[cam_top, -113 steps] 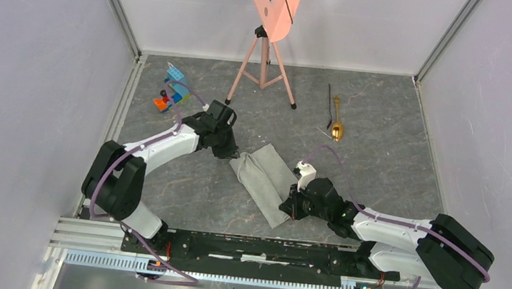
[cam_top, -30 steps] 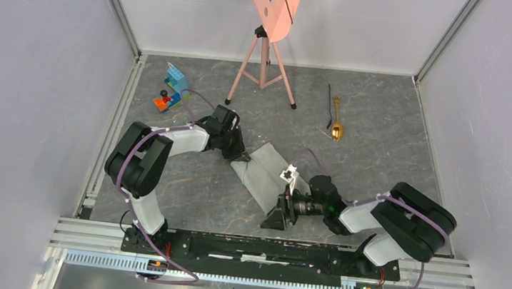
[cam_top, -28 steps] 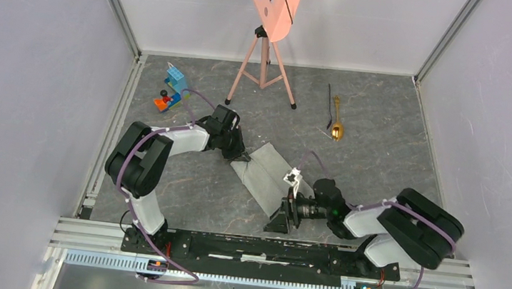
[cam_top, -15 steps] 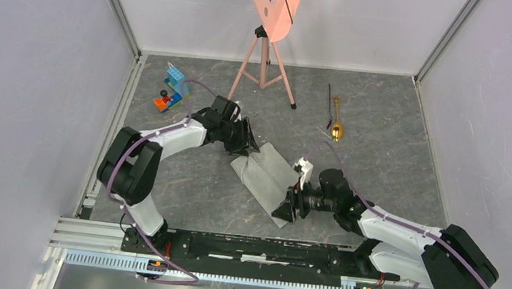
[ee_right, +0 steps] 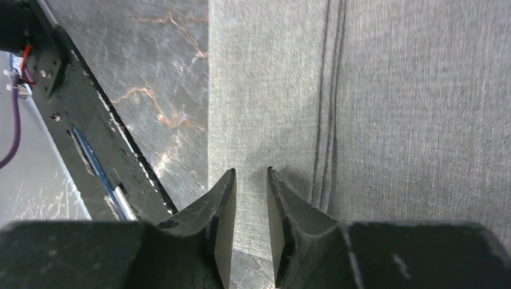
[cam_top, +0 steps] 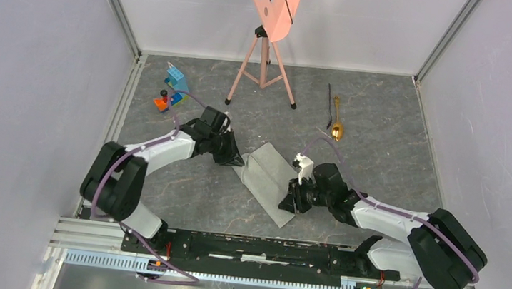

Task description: Fold the napkin into a case and place the utensils inside

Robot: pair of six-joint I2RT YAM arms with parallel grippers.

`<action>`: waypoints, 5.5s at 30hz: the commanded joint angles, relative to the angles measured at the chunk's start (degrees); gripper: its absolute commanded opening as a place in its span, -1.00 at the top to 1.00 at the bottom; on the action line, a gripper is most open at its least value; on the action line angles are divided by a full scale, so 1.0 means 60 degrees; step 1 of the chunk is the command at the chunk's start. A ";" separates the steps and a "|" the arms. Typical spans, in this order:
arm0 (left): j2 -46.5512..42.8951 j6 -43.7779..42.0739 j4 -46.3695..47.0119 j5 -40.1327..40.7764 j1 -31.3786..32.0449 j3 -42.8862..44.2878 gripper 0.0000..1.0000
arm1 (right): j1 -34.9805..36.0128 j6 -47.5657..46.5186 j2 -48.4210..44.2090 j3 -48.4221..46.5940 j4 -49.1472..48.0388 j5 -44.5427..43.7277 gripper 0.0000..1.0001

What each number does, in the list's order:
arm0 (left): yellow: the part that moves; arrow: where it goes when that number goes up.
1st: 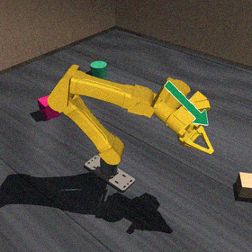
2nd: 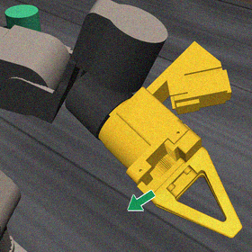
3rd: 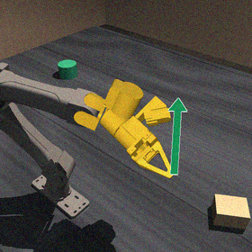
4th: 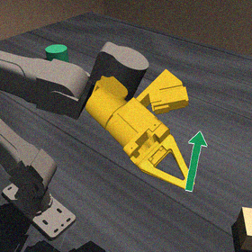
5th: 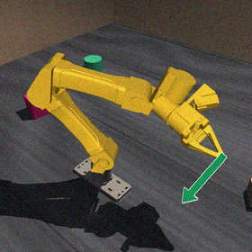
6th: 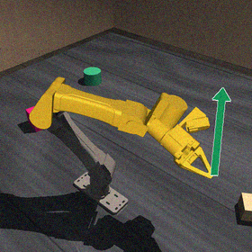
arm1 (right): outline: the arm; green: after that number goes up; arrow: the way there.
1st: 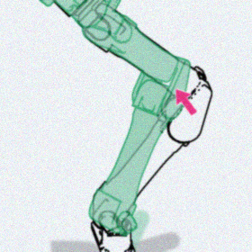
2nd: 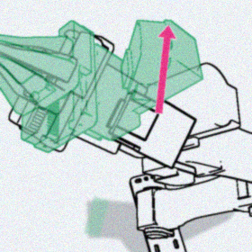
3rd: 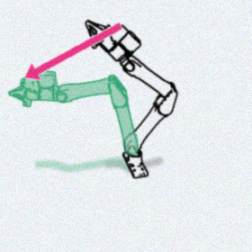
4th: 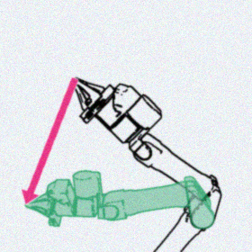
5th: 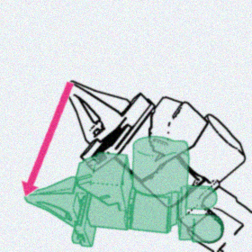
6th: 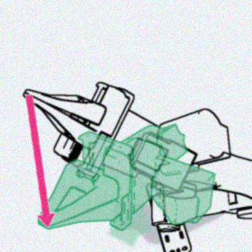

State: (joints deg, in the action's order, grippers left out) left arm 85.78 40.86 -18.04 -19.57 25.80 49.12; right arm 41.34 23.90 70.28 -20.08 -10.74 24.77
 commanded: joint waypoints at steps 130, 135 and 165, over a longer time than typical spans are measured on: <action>0.2189 0.2682 -0.3686 0.6061 0.7990 0.3663 0.95 | -0.2123 0.6050 0.3487 0.0765 -0.6946 -0.0224 -0.20; 0.2161 0.2645 -0.3654 0.6062 0.7989 0.3620 0.95 | -0.2210 0.5758 0.3697 0.0401 -0.6795 -0.0329 -0.11; -0.2587 0.3014 0.2575 0.2771 0.2398 -0.1605 0.40 | -0.1866 0.0351 0.3943 -0.3117 -0.1525 -0.0950 1.00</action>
State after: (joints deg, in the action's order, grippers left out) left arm 68.55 57.58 -14.63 2.90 44.38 42.04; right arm 28.67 34.96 93.91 -33.56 -28.88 22.72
